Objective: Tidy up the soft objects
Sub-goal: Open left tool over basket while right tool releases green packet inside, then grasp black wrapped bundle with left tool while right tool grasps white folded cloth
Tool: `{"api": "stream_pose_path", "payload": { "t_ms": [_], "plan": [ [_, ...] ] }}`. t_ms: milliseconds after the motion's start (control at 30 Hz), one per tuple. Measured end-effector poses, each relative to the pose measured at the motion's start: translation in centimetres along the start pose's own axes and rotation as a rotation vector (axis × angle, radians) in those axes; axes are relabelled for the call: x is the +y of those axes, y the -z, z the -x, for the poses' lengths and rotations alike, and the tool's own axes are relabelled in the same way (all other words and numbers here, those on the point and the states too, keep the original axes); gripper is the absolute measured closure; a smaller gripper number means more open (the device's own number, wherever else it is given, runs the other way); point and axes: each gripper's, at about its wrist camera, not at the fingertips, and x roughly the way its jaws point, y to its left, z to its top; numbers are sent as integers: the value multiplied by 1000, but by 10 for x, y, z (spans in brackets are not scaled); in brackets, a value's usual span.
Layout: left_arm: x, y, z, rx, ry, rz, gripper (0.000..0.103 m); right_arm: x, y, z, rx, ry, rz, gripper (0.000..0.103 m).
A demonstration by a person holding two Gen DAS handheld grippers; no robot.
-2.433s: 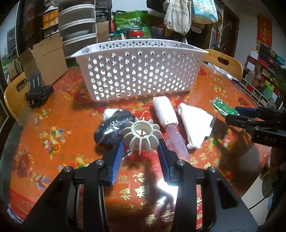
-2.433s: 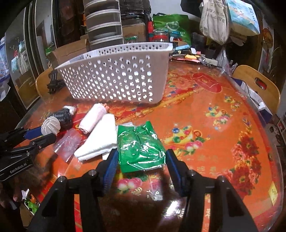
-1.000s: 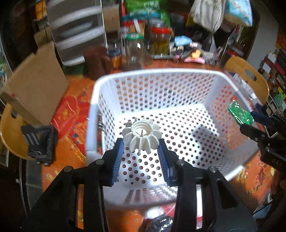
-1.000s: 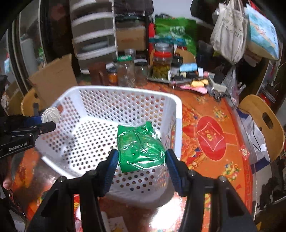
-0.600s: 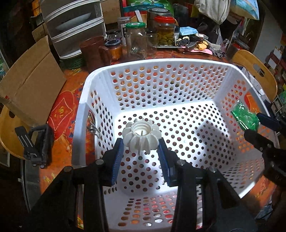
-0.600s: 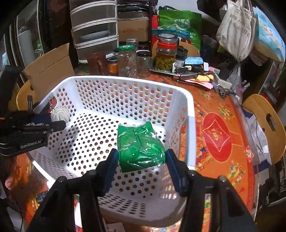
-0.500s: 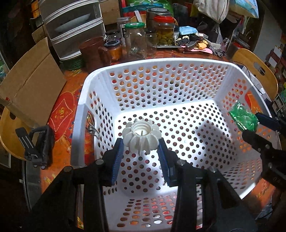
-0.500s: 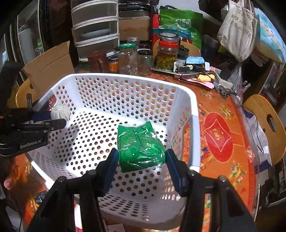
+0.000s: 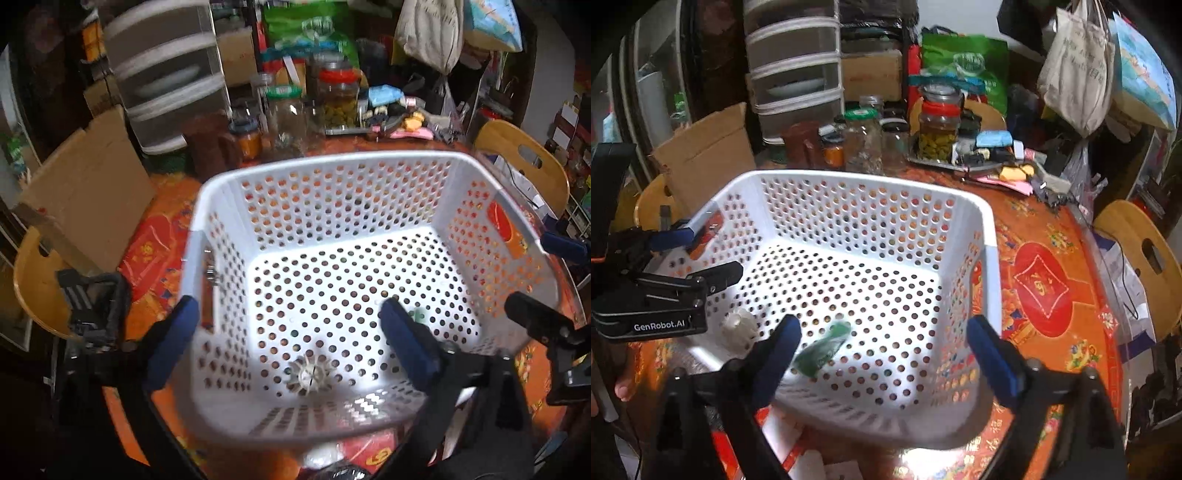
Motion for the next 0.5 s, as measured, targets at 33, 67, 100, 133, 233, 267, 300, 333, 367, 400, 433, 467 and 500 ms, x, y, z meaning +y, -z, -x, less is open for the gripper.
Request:
{"api": "stream_pose_path", "payload": {
  "t_ms": [33, 67, 100, 133, 233, 267, 300, 333, 367, 400, 433, 467, 500],
  "plan": [
    [0, 5, 11, -19, -2, -2, 0, 2, 4, 11, -25, 5, 1, 1],
    [0, 9, 20, -32, 1, -3, 0, 3, 8, 18, -40, 5, 5, 0],
    [1, 15, 31, -49, 7, -5, 0, 5, 13, 27, -61, 7, 8, 0],
    [2, 22, 42, -65, 8, -6, 0, 7, 19, 38, -82, 7, 15, 0],
    [4, 47, 72, -96, 0, -16, 0, 12, 40, 65, -123, 11, 49, 0],
    [5, 58, 82, -107, -12, -20, 0, 13, 48, 74, -137, 13, 53, 0],
    [7, 67, 90, -110, -23, -20, 0, 12, 59, 85, -154, 21, 50, 0],
    [9, 77, 98, -119, -28, -14, 0, 12, 66, 91, -160, 26, 46, 0],
    [13, 89, 108, -132, -26, -1, 0, 11, 75, 96, -160, 32, 42, 0],
    [17, 98, 115, -138, -22, 8, 0, 9, 87, 101, -158, 43, 31, 0],
    [21, 110, 123, -146, -11, 23, 0, 8, 94, 104, -155, 51, 23, 0],
    [25, 122, 129, -153, 6, 42, 0, 6, 103, 106, -147, 54, 14, 0],
    [28, 133, 133, -155, 18, 53, 0, 5, 113, 106, -133, 47, 5, 0]
  ]
}}
